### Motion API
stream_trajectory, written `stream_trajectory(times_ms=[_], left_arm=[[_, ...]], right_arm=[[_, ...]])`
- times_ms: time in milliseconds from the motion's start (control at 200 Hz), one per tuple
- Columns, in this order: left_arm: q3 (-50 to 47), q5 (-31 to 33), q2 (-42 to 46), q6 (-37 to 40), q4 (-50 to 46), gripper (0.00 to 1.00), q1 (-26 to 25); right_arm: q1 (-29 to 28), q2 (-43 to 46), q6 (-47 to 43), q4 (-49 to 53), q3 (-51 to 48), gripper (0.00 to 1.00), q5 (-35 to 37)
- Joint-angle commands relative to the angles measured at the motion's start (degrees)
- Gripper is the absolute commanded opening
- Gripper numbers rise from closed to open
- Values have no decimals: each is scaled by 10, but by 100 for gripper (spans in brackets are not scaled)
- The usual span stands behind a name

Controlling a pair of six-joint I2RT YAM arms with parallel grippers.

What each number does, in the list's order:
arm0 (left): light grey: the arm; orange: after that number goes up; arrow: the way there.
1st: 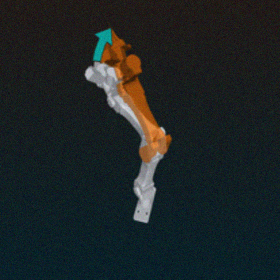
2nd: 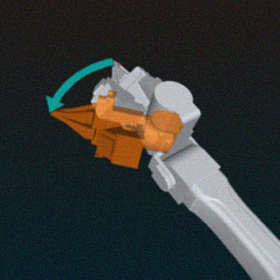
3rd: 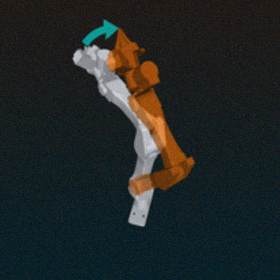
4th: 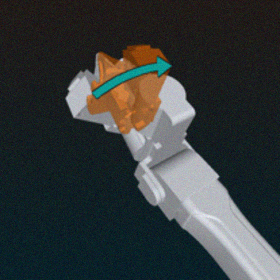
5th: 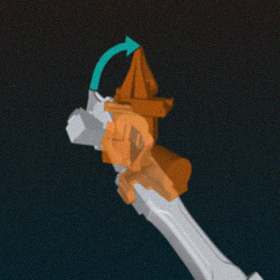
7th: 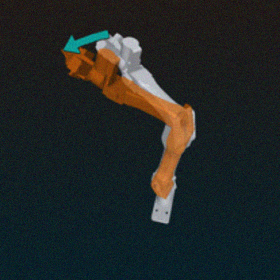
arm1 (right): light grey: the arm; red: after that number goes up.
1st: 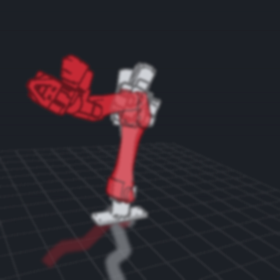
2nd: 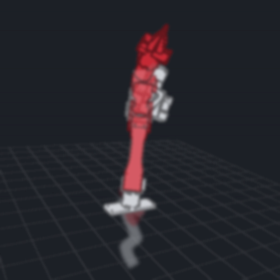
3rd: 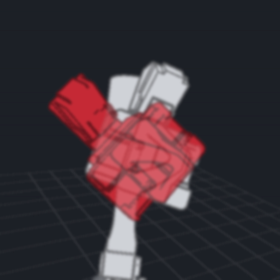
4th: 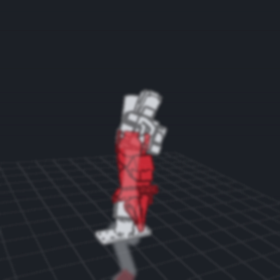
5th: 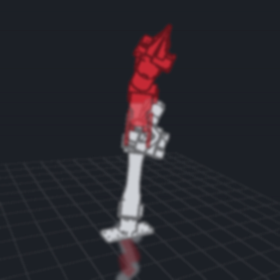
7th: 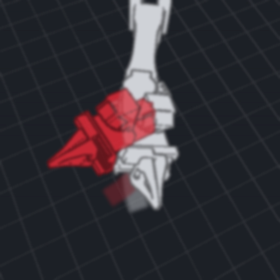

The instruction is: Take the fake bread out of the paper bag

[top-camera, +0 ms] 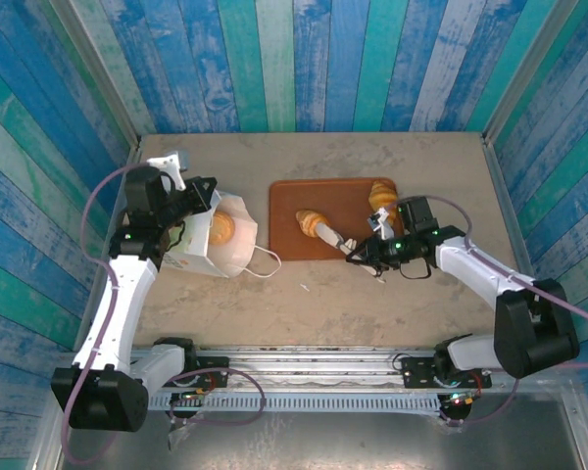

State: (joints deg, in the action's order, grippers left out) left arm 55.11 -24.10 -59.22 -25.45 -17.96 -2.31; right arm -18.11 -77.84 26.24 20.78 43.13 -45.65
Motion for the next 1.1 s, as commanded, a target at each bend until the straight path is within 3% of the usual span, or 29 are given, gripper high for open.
stream_trajectory(times_ms=[0,381,641,876,1092], left_arm=[[0,2,3,3,17,0,2],[-5,-7,-3,2,28,0,2],[-10,-4,6,6,29,0,2],[-10,-2,10,5,37,0,2],[-10,-1,15,11,37,0,2]], right_arm=[[4,5,21,21,-6,38,17],[4,32,-56,163,52,44,93],[-4,35,-132,273,155,45,239],[-126,-47,-131,372,320,48,432],[-197,-146,-102,422,408,52,473]])
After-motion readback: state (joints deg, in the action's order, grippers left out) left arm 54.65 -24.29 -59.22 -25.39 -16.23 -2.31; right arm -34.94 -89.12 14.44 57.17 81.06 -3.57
